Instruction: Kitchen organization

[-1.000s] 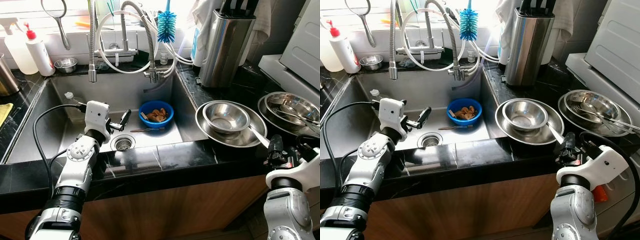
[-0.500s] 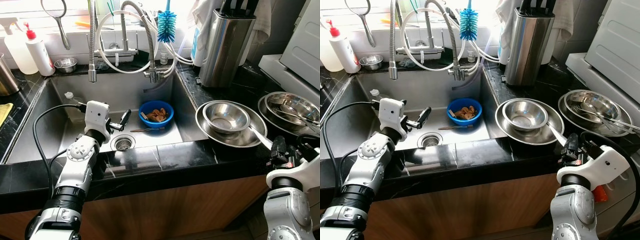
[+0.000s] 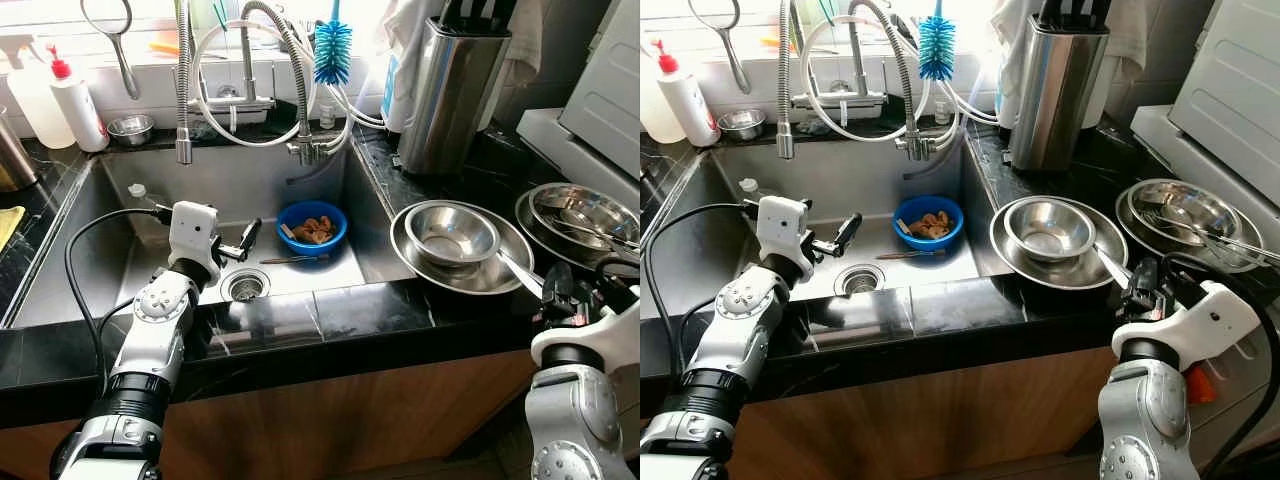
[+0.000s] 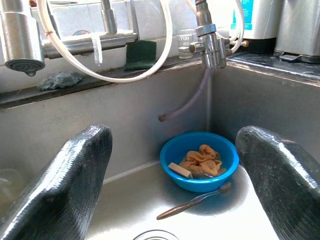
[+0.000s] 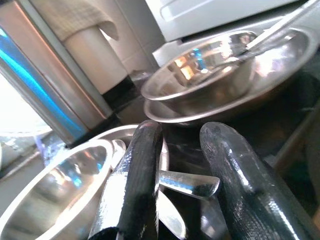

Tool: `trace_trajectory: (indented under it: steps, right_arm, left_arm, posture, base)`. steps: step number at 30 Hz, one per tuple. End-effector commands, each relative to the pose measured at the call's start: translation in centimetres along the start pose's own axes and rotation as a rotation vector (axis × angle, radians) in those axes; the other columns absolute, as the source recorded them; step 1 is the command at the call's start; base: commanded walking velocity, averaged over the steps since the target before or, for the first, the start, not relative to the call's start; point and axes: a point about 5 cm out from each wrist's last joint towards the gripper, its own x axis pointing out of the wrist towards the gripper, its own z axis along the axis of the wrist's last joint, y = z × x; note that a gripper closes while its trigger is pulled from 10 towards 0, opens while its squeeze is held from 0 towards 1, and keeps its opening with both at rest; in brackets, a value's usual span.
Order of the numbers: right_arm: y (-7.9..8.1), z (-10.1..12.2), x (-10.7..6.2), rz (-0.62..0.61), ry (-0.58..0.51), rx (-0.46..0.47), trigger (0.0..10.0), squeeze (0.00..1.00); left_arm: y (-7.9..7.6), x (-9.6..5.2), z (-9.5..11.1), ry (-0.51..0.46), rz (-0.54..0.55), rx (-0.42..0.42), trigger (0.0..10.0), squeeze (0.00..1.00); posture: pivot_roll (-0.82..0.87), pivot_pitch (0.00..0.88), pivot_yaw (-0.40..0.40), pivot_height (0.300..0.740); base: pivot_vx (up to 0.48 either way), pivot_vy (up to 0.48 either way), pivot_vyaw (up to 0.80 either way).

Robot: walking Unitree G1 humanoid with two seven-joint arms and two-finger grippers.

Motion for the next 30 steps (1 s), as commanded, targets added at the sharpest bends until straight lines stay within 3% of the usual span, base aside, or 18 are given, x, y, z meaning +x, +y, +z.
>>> trace_trajectory:
  steps: [1, 12, 24, 25, 26, 27, 30]
  right_arm:
    - [0.6, 0.6, 0.2, 0.014, -0.022, 0.016, 10.0, 0.0]
    - [1.6, 1.3, 0.8, 0.053, -0.044, 0.029, 10.0, 0.0]
    - [1.3, 1.0, 0.8, 0.039, -0.031, 0.037, 10.0, 0.0]
    - [1.2, 1.0, 0.8, 0.032, -0.031, 0.039, 3.6, 0.0]
    - [1.1, 1.0, 0.8, 0.028, -0.031, 0.04, 3.6, 0.0]
    - [0.9, 0.9, 0.8, 0.016, -0.027, 0.04, 0.0, 0.0]
    - [0.8, 0.9, 0.8, 0.009, -0.027, 0.043, 0.0, 0.0]
  left_arm:
    - [0.3, 0.0, 0.5, -0.018, 0.007, 0.031, 10.0, 0.0]
    - [0.3, 0.0, 0.4, -0.016, 0.013, 0.029, 10.0, 0.0]
    - [0.3, -0.1, 0.3, -0.011, 0.01, 0.03, 10.0, 0.0]
    - [0.3, -0.1, 0.3, -0.011, 0.01, 0.03, 10.0, 0.0]
    - [0.3, -0.1, 0.3, -0.011, 0.009, 0.03, 10.0, 0.0]
    - [0.3, -0.1, 0.3, -0.01, 0.009, 0.03, 10.0, 0.0]
    - [0.3, -0.1, 0.3, -0.008, 0.009, 0.03, 10.0, 0.0]
  posture:
    - [-0.06, 0.05, -0.027, 0.74]
    - [-0.07, 0.051, -0.028, 0.74]
    - [-0.06, 0.053, -0.028, 0.74]
    - [-0.06, 0.053, -0.028, 0.74]
    - [-0.06, 0.053, -0.028, 0.74]
    - [-0.06, 0.053, -0.029, 0.74]
    - [-0.06, 0.053, -0.029, 0.74]
  base:
    - [0.0, 0.0, 0.0]
    - [0.0, 0.0, 0.0]
    - [0.0, 0.0, 0.0]
    - [0.0, 0.0, 0.0]
    - [0.0, 0.0, 0.0]
    - [0.0, 0.0, 0.0]
    - [0.0, 0.0, 0.0]
